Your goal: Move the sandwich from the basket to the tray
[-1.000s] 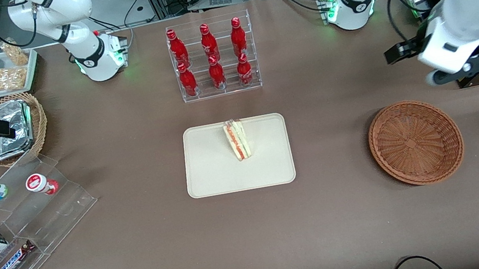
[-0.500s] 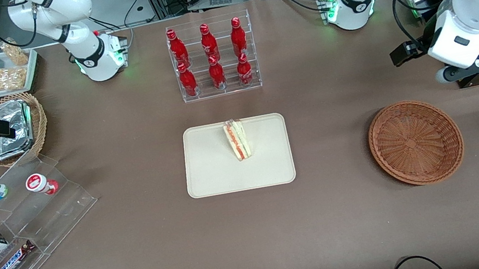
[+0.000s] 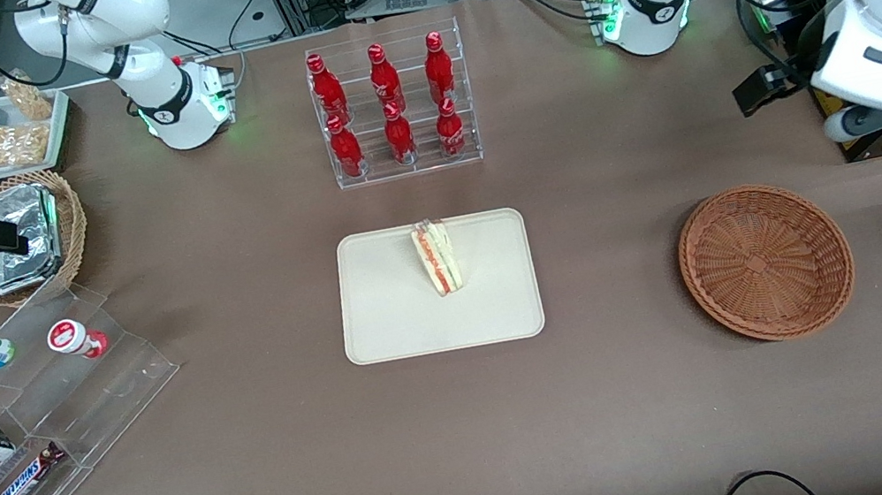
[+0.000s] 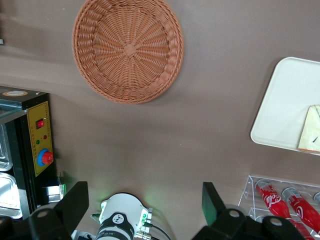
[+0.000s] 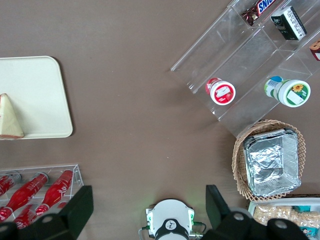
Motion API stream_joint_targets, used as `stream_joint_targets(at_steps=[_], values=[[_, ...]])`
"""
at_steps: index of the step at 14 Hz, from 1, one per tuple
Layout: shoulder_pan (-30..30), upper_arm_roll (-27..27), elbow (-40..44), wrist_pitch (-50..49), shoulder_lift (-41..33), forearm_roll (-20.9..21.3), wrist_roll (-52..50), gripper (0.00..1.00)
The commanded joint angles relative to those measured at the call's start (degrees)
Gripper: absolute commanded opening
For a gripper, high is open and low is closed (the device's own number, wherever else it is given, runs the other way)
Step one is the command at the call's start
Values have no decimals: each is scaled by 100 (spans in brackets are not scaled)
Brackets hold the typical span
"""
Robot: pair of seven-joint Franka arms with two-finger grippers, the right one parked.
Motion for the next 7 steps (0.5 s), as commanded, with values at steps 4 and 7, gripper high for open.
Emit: stream_joint_targets(at_steps=[4, 7], values=[[36, 187, -191, 109, -199, -49, 648, 100], [28, 178, -130, 109, -40, -22, 613, 100]])
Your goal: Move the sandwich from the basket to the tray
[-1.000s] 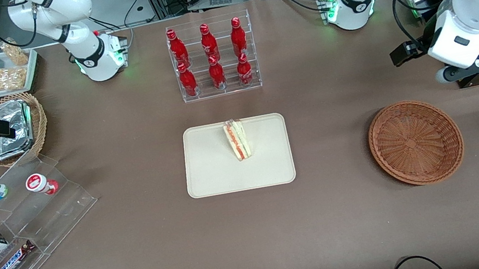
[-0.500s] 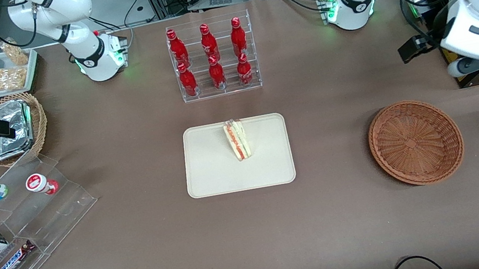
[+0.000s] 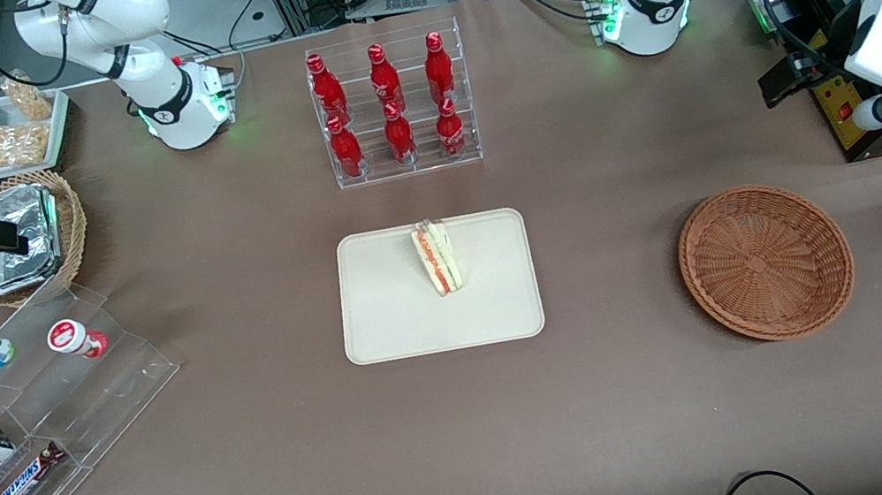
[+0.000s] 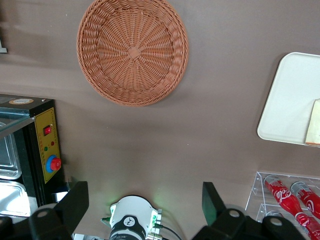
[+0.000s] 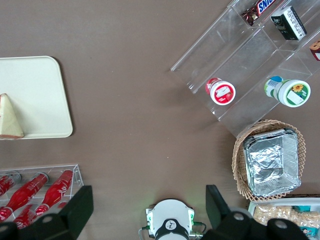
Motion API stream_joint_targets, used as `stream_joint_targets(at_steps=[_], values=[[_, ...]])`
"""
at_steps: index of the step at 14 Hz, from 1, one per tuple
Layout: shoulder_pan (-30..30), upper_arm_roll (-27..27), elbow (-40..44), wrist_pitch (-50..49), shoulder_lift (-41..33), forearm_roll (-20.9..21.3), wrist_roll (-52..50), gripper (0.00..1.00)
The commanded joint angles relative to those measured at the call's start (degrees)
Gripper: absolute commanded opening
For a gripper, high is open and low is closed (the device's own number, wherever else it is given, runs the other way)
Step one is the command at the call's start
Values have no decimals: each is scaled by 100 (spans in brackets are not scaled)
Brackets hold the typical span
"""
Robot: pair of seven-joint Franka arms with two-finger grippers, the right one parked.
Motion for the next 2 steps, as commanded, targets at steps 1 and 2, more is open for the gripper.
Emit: stream_joint_targets(at_steps=[1, 2], values=[[20, -17, -24, 71, 8, -16, 85, 100], [29, -8, -33, 71, 0, -25, 93, 100]])
